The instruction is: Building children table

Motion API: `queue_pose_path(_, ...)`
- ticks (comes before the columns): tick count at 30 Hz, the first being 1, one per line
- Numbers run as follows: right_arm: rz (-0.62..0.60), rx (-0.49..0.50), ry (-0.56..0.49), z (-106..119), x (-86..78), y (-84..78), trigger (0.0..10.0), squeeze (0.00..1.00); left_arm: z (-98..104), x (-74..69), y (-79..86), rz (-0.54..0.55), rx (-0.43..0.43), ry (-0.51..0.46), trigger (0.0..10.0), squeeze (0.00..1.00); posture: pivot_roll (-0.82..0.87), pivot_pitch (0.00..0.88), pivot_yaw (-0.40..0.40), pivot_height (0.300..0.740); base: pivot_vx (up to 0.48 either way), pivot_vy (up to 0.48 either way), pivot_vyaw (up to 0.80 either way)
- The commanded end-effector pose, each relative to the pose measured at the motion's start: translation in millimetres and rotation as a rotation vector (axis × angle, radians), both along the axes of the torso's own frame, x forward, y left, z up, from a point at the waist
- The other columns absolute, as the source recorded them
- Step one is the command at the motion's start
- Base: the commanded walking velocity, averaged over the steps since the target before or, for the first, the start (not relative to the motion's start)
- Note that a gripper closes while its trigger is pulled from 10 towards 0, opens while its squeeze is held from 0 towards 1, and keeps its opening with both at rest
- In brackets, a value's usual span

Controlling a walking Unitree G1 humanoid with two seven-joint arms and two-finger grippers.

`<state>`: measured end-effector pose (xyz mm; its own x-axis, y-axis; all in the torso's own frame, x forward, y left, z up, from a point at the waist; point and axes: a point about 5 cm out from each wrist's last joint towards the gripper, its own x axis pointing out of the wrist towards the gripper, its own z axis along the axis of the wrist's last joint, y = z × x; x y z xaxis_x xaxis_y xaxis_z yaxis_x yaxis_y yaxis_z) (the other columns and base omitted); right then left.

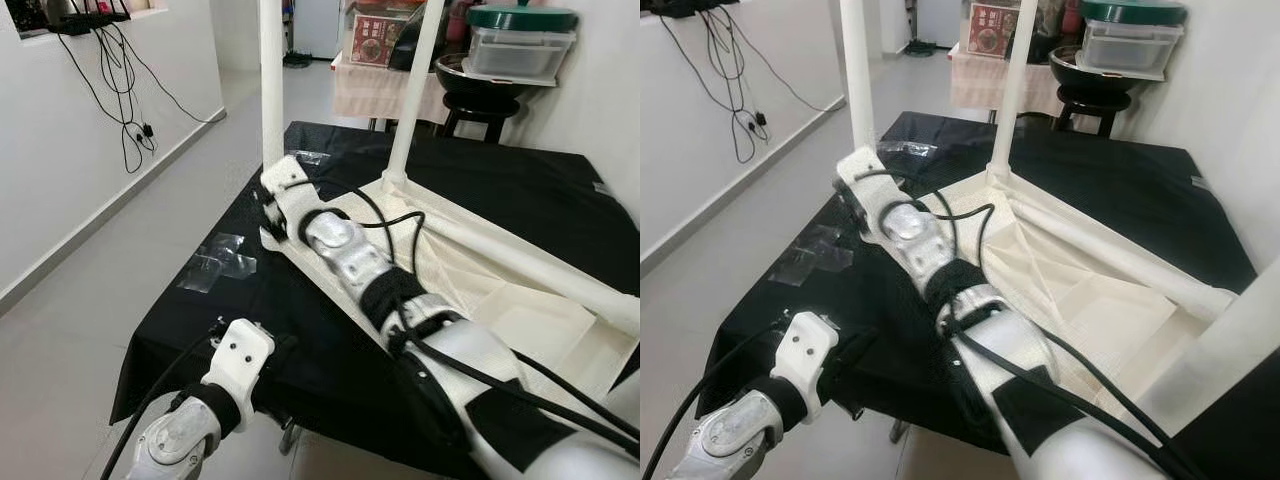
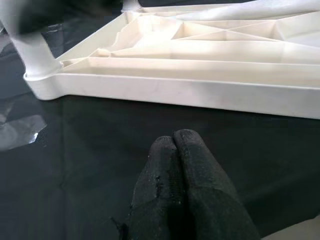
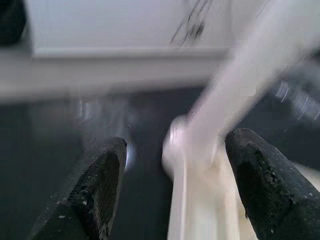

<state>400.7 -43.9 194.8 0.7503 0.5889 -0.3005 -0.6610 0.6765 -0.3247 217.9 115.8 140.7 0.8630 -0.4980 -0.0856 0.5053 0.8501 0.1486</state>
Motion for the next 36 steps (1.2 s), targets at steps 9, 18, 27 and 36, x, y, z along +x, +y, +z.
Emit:
queue_pose_path(9, 0.038, -0.05, 0.26, -20.8, -19.2, -80.9, 10.0, 0.0, -1.0, -1.1, -2.9, -0.051, 0.009, 0.004, 10.0, 0.0, 0.03, 0.009, -0.076, 0.74, 0.0, 0.0, 0.0)
queue_pose_path(18, 0.089, -0.118, 0.414, -16.0, -82.2, -142.9, 10.0, 0.0, -1.5, -7.2, -3.7, -0.12, 0.018, 0.003, 10.0, 0.0, 0.0, 0.002, -0.074, 0.74, 0.0, 0.0, 0.0)
queue_pose_path(27, 0.006, -0.259, 0.523, -29.7, -131.1, -165.5, 10.0, 0.0, -2.9, -6.3, -2.6, -0.146, 0.029, 0.008, 10.0, 0.0, -0.03, 0.0, -0.065, 0.74, 0.0, 0.0, 0.0)
queue_pose_path(36, -0.115, -0.399, 0.575, -43.7, -145.3, -182.8, 10.0, 0.0, -3.4, -3.5, -2.4, -0.15, 0.036, 0.007, 10.0, 0.0, -0.03, 0.0, -0.065, 0.74, 0.0, 0.0, 0.0)
